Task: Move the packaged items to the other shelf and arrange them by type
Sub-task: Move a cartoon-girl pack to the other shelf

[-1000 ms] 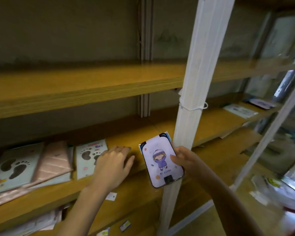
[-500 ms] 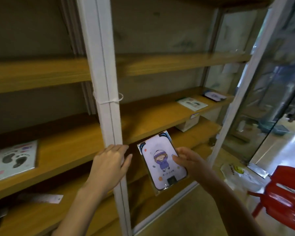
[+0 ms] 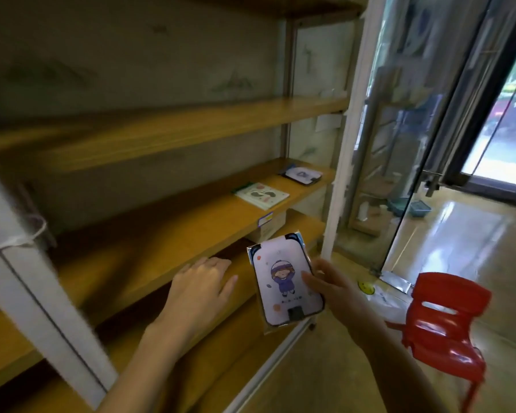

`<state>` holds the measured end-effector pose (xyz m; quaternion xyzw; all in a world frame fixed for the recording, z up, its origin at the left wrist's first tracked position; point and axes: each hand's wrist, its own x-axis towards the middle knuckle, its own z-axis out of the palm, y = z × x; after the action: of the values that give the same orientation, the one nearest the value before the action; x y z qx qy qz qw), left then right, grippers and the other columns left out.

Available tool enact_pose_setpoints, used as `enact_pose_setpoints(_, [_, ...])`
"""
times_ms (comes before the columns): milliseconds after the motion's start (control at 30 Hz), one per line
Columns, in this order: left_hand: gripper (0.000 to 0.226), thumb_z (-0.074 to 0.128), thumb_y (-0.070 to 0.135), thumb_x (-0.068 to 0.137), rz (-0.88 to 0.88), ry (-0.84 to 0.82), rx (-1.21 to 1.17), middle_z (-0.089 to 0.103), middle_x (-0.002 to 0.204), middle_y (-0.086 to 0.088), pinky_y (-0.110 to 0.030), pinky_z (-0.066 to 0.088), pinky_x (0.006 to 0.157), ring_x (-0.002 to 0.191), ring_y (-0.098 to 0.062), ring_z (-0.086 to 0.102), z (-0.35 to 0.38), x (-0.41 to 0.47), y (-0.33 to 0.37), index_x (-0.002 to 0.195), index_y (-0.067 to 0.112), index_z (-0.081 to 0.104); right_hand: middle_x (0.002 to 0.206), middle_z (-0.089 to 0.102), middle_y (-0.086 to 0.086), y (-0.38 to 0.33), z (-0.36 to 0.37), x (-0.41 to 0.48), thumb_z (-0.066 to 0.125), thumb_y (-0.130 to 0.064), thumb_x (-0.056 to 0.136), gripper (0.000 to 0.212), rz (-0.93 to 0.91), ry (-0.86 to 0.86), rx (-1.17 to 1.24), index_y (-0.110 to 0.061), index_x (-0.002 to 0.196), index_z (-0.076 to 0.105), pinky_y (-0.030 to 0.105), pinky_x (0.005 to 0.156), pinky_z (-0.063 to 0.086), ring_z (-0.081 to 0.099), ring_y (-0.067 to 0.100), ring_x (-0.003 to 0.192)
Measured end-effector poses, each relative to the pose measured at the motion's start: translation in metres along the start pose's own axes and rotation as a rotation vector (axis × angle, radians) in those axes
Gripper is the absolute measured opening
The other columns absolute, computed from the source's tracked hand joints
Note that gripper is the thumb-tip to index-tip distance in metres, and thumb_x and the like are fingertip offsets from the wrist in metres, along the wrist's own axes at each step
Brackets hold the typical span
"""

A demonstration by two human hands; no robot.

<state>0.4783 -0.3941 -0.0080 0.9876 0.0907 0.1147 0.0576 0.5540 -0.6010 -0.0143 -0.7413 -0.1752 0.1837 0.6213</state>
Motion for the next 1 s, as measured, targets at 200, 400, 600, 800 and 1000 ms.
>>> enact_pose_setpoints(200, [0.041,0.034,0.042,0.096,0.050,0.004,-0.049,0.049,0.136,0.006,-0.029,0.038,0.097,0.122,-0.011,0.044,0.017,0.093,0.027,0.133,0.025,0.041,0.085,0.064,-0.001,-0.005,-0.049,0.072,0.050,-0.015,0.094,0.009,0.048,0.068,0.024,-0.014,0.100,0.057,0.013,0.052,0.051,0.067,0.005,0.064])
enact_pose_setpoints(400, [0.037,0.035,0.042,0.096,0.063,0.014,-0.044,0.054,0.130,0.007,-0.029,0.041,0.088,0.115,-0.012,0.049,0.038,0.183,0.039,0.128,0.027,0.046,0.093,0.064,0.005,-0.008,-0.091,0.161,0.049,-0.017,0.095,0.006,0.052,0.107,-0.012,-0.017,0.098,0.055,0.018,0.060,0.053,0.063,0.012,0.078])
enact_pose_setpoints(600, [0.039,0.035,0.041,0.096,0.056,-0.004,-0.026,0.048,0.137,0.005,-0.030,0.038,0.094,0.123,-0.012,0.044,0.048,0.244,0.052,0.132,0.027,0.043,0.092,0.063,0.004,-0.003,-0.119,0.227,0.048,-0.016,0.095,0.013,0.065,0.071,-0.002,-0.012,0.107,0.052,0.017,0.055,0.051,0.063,0.013,0.080])
enact_pose_setpoints(800, [0.042,0.034,0.042,0.096,0.026,-0.033,-0.022,0.043,0.141,0.004,-0.032,0.037,0.099,0.127,-0.014,0.040,0.063,0.287,0.067,0.135,0.028,0.038,0.093,0.063,0.005,0.009,-0.150,0.284,0.049,-0.019,0.095,0.013,0.069,0.049,-0.006,-0.012,0.105,0.052,0.020,0.061,0.049,0.063,0.014,0.080])
enact_pose_setpoints(1000, [0.035,0.035,0.044,0.095,-0.069,-0.008,0.018,0.053,0.130,0.007,-0.030,0.040,0.093,0.117,-0.012,0.049,0.089,0.340,0.080,0.126,0.032,0.048,0.083,0.064,0.000,0.018,-0.194,0.359,0.052,-0.025,0.094,0.014,0.047,0.002,-0.132,-0.013,0.094,0.058,0.019,0.060,0.046,0.063,0.011,0.074])
